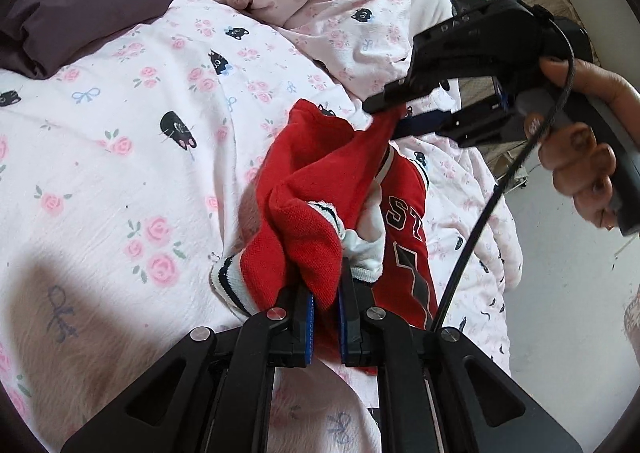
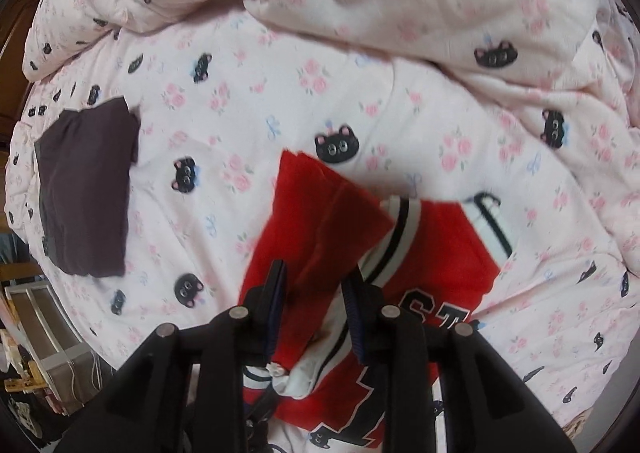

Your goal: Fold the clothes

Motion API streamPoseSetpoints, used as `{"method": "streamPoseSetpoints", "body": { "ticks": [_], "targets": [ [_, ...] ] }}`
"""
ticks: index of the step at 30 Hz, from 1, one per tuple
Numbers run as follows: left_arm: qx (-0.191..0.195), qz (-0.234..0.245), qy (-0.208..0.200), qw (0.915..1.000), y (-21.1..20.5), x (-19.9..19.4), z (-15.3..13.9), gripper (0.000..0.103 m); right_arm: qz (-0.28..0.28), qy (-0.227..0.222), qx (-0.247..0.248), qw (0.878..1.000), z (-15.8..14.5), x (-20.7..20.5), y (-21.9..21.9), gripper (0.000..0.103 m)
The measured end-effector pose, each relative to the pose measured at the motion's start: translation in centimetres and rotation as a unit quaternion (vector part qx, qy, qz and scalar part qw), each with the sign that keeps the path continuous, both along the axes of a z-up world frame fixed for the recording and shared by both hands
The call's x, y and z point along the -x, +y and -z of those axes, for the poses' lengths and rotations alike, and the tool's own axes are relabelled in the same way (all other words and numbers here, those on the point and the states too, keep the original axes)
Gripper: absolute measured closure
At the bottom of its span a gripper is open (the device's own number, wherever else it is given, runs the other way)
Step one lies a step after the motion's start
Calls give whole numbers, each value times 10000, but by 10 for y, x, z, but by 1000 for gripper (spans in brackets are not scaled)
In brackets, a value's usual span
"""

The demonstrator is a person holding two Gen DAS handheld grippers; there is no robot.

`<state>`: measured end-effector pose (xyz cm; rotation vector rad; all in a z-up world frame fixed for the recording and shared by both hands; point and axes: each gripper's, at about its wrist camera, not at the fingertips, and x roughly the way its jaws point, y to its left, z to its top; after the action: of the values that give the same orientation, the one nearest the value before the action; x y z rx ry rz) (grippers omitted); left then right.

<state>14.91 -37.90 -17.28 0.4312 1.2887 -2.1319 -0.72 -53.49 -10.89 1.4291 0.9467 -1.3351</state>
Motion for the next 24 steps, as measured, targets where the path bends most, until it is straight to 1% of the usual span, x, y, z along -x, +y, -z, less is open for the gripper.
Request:
{"method": "streamPoseSetpoints", "body": {
  "ticks": [3,7,10,11,13,14,15,17,18,21,22,23,24],
  "targets": [
    [-54,-60,42,10000,2,-4,1,95,168,-201,238,9994,-5,3,-8,74],
    [-43,-148,60,9999,9,-10,0,94,454,-739,611,9944,-6,12,-14,73],
    [35,-229,83,9997,14,-15,-5,92,559,-807,913,9910,-8,16,-12,73],
    [79,-298,104,9995,16,-19,-9,91,579,-858,1012,9895,-9,18,-9,73],
    [170,-436,147,9988,18,-25,-15,80,619,-977,1162,9865,-12,23,1,73],
    [260,-527,223,9980,19,-31,-20,68,614,-1027,1226,9852,-13,26,7,73],
    [350,-615,296,9971,20,-36,-25,60,588,-1063,1283,9843,-14,28,14,73],
    [522,-698,305,9957,18,-42,-35,59,537,-1065,1386,9831,-16,31,34,73],
    [538,-698,306,9956,15,-43,-36,59,518,-1066,1442,9824,-16,32,45,73],
    [470,-644,222,9966,3,-40,-34,59,462,-1106,1588,9800,-16,35,80,73],
    [421,-556,195,9974,1,-36,-31,59,462,-1141,1644,9787,-16,37,94,73],
    [372,-468,167,9981,-1,-33,-29,59,476,-1182,1702,9771,-16,38,108,71],
    [322,-381,139,9987,-4,-29,-26,59,491,-1223,1760,9755,-16,40,122,65]
  ]
}}
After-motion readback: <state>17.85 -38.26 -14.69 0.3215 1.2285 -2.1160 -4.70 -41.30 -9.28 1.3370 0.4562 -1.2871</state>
